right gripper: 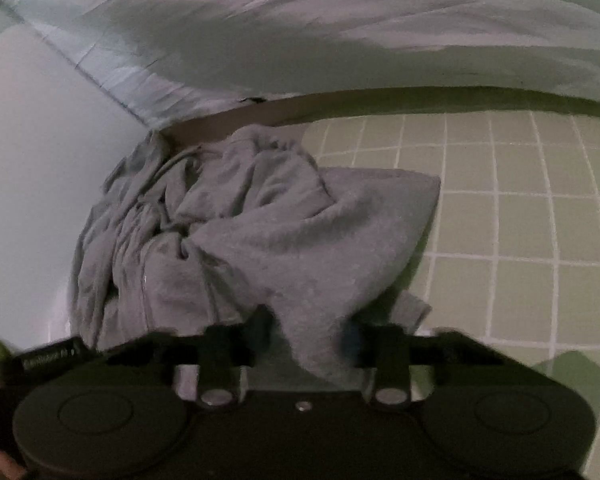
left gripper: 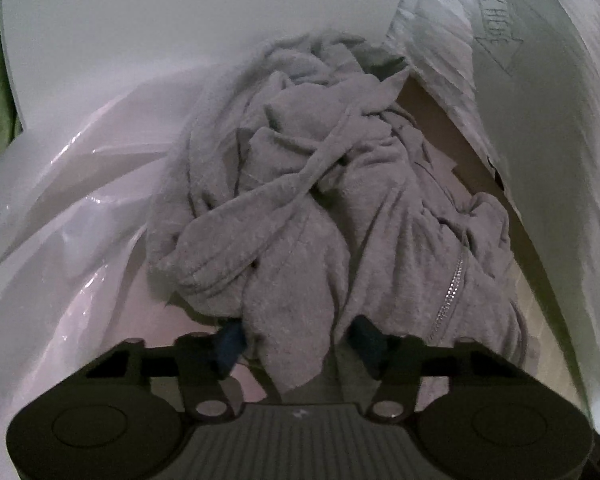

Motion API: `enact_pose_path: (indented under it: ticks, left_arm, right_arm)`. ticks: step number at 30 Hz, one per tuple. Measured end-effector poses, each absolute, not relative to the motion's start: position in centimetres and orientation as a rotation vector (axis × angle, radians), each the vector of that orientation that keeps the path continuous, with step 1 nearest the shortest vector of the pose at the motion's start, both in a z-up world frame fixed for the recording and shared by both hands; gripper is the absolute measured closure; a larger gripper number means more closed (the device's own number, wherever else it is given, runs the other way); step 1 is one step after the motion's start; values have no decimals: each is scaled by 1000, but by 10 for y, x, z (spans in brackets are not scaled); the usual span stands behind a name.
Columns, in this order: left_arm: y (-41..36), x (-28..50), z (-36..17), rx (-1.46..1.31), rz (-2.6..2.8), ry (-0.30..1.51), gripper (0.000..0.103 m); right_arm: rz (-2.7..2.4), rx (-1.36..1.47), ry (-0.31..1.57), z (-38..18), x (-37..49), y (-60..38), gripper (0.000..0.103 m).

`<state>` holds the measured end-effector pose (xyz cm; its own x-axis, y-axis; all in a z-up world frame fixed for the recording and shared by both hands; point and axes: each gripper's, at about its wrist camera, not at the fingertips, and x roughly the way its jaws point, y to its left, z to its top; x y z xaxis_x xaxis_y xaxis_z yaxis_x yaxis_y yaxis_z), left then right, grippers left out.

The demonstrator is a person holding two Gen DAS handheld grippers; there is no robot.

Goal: Fold clothes
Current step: 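Reach both grippers to the crumpled grey hoodie and grasp it, then lift the grey hoodie with both grippers and shake it out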

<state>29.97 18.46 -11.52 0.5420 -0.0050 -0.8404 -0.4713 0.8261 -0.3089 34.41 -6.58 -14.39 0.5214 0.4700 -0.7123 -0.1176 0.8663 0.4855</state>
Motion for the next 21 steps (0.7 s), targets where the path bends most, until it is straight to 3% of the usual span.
enact_pose_path:
  ticks: [1, 4, 11, 21]
  left_arm:
    - [183, 299, -114, -546, 290, 964, 53]
    - [173, 292, -110, -538, 266, 969, 61]
    - [126, 258, -102, -503, 170, 1032, 67]
    - [-32, 144, -98, -365, -178, 1204, 65]
  right_arm:
    - [371, 397, 956, -143, 342, -68, 81]
    - [365, 356, 933, -137, 326, -78, 87]
    - [267, 282, 900, -122, 262, -128, 88]
    - [-75, 376, 898, -116, 84, -305, 88]
